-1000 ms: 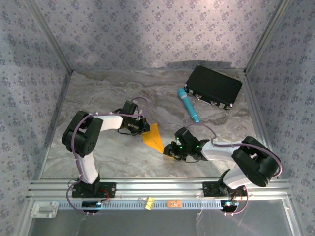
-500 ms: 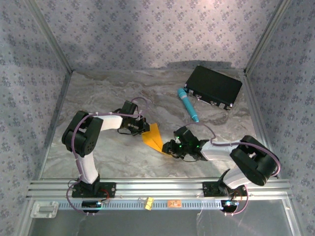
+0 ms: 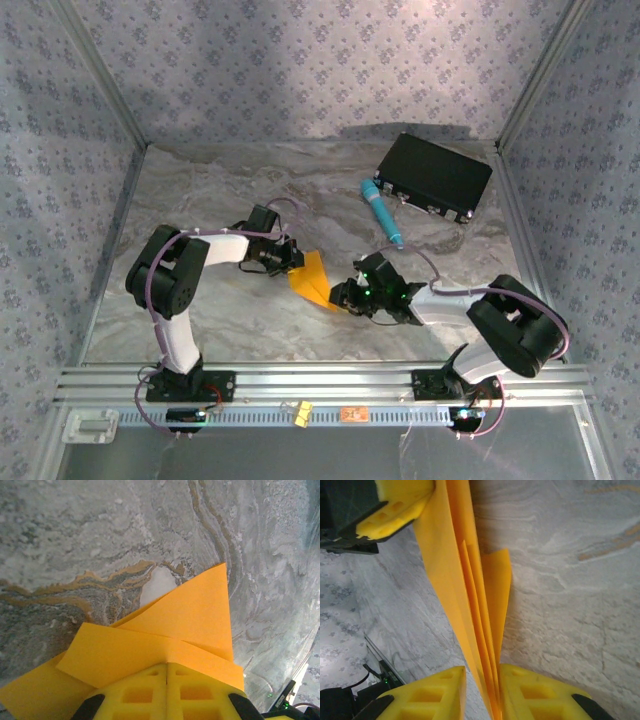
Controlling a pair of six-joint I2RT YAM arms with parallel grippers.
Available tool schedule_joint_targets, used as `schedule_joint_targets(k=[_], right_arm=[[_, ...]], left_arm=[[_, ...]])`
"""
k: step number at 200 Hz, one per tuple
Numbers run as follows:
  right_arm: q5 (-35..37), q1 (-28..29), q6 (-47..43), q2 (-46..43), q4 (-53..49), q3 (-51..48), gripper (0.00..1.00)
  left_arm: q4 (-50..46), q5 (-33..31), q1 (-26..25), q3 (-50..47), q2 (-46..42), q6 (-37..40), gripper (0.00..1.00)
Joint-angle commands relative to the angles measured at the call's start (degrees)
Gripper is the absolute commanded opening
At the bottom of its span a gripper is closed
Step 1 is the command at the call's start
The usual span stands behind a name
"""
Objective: Fold a paper plane with a square sheet of paper (pick it up from the middle)
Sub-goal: Turn over the paper at the center of the table.
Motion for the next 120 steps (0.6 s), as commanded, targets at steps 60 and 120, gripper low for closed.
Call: schedule_joint_targets(k=[60,120], right_arm=[[-2.11,-0.31,-1.49,3.00,3.99,0.24,0.17],[-0.90,-0.20,-5.69,0.71,-1.71,-0.34,0.04]], left_arm=[[-1.12,-1.49,0.35,-1.37,1.19,-0.95,0.07],[-3.59,-1.60,0.92,1.32,-2.66,1.30,0.18]])
